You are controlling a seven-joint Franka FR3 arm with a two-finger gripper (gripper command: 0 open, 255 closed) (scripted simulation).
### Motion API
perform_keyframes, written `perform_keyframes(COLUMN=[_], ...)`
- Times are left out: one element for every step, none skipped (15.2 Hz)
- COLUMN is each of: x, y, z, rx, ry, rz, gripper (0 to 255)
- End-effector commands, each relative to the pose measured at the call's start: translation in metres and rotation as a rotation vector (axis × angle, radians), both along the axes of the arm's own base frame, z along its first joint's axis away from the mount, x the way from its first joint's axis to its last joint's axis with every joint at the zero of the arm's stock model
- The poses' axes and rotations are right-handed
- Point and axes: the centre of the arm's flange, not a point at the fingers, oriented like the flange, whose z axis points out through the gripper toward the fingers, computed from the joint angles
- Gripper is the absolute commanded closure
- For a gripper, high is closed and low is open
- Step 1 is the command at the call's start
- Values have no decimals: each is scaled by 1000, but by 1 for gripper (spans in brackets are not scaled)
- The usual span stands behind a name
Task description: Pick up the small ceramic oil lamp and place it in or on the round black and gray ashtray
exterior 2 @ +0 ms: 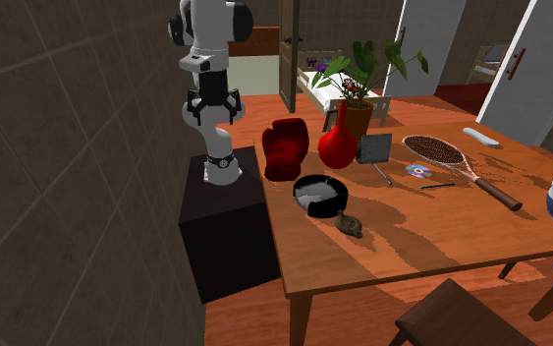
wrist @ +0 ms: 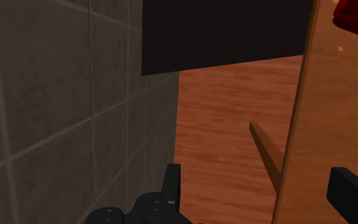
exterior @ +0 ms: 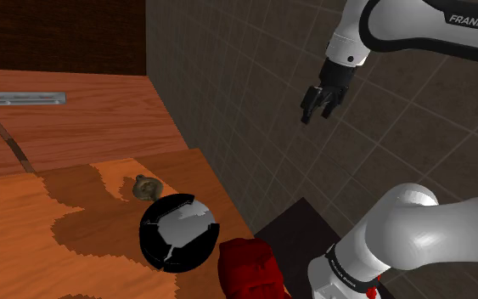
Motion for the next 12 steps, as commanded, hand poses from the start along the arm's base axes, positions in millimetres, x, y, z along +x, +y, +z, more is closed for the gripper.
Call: perform_keyframes(x=[0,6,13,19,25,31,37,43,50,56,62,68], y=[0,8,17,26,34,43,52,60,69,78,87,96], z=[0,-7,-15,-22,-29,-36,-44,-51,-58,-65,-72,-79], rx=[0,3,5,8,11,13,16,19,21,24,27,30], ry=[0,0,0,-1,-1,-1,-1,-2,-2,-2,-2,-3], rz=[0,4,8,12,16,20,24,27,31,35,39,43], gripper=[0,0,0,0,0,0,0,0,0,0,0,0])
